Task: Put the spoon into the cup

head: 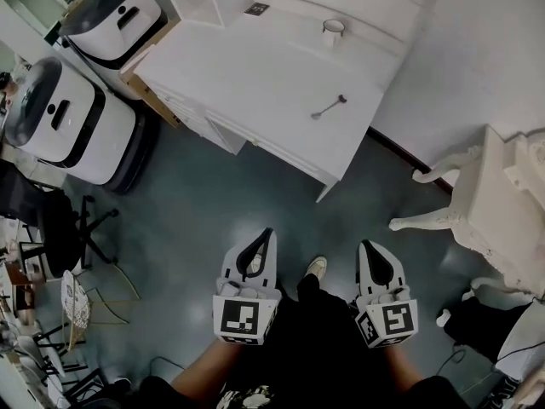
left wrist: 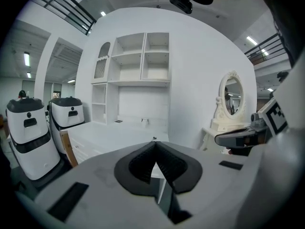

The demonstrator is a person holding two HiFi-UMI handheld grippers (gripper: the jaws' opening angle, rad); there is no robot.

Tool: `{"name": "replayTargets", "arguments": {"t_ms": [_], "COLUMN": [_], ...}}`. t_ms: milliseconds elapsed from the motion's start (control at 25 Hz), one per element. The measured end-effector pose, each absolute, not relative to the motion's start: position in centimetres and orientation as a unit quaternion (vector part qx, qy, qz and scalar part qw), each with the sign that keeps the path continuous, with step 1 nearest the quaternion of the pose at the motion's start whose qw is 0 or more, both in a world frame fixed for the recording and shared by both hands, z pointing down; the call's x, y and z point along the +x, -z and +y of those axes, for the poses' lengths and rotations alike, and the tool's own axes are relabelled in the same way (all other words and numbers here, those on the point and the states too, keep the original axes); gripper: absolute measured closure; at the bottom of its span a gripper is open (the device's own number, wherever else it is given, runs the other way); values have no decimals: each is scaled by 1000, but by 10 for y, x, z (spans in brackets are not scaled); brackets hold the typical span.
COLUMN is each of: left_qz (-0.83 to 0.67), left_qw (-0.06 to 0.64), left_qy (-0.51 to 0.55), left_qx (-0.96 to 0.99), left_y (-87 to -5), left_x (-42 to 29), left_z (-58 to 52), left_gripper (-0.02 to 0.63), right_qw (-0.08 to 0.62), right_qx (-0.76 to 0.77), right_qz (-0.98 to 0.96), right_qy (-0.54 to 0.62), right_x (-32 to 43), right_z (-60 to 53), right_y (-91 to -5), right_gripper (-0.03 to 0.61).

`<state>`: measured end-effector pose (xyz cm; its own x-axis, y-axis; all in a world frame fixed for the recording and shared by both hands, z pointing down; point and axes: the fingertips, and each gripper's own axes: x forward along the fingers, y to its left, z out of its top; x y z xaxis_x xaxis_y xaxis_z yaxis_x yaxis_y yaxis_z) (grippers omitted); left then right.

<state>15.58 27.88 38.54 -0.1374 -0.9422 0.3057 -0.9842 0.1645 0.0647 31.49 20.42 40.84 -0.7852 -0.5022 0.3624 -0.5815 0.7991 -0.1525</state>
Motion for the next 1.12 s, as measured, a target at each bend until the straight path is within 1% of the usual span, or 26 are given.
{"name": "replayTargets", "arguments": {"t_ms": [160,360,600,840,1120], "left_qz": [-763,-771,-779,-778,-777], "left_qw": [149,146,152,134,119], "left_qy": [-84,-96,-94,-84,-80], "left_qx": [623,612,602,609,613], "left_y": [-395,-399,-403,-402,-397], "left_x": [166,183,182,166,113], "left_z": [284,288,294,278,244], "left_gripper": [606,606,606,606,606], "right_qw": [150,148,144,145,135], "right_qx": [276,275,277,282,304], "right_qz": [-940,-942,-942,-941,-934], "right_qy": [-130,-124,-122,-116,-132], "right_x": [326,349,352,341,313], "right_z": [196,182,180,175,157], "right_y": [-410,-414,-414,-418,-416], "right_gripper": [517,517,517,517,517]}}
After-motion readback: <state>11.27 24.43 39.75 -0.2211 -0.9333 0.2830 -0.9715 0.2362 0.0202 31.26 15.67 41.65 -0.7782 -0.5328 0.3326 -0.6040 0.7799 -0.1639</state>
